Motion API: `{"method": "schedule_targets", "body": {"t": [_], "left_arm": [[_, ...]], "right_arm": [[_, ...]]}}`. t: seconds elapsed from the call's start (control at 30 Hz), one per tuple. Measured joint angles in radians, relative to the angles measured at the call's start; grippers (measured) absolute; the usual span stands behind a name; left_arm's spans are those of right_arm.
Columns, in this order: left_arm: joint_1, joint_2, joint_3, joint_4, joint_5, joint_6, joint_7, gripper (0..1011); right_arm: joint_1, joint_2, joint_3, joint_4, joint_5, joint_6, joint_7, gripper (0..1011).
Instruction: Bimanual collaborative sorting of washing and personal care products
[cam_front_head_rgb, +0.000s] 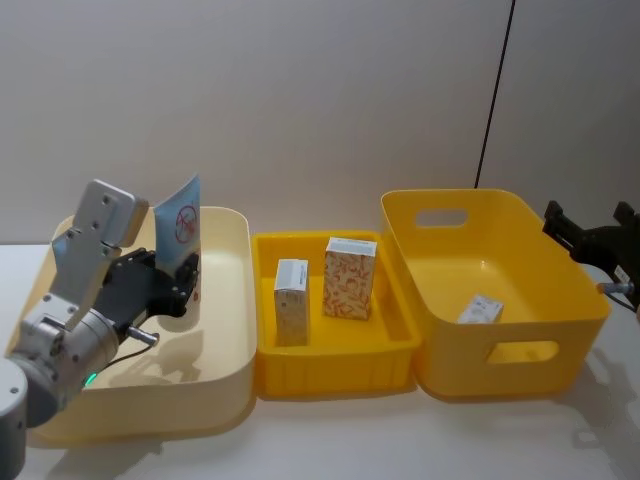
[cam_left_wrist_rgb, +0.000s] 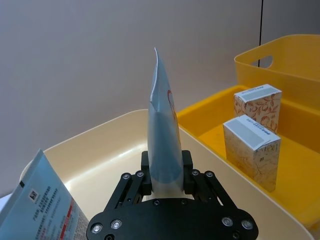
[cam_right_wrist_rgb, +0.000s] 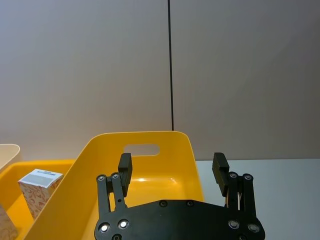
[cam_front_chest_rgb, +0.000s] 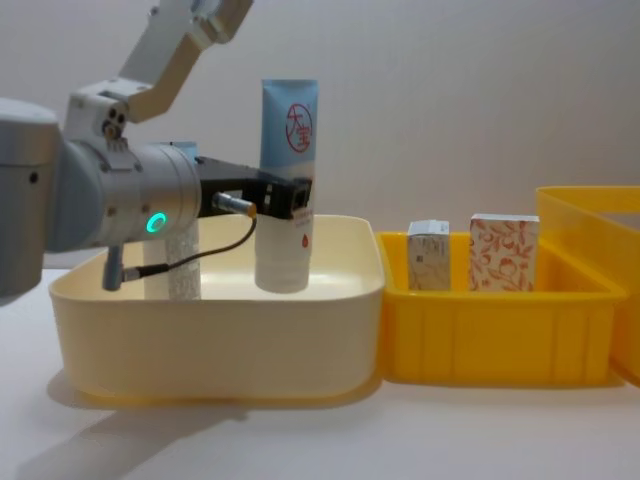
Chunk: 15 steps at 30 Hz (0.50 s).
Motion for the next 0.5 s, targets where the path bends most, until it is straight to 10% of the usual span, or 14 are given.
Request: {"method": "schedule_targets", "body": {"t": [0.5], "left_arm": [[-0.029, -0.013, -0.050, -0.003, -0.071, -0.085, -0.089, 335]], "right_arm": [[0.000, 0.000, 0.000, 0.000, 0.000, 0.000, 0.000, 1001]]}}
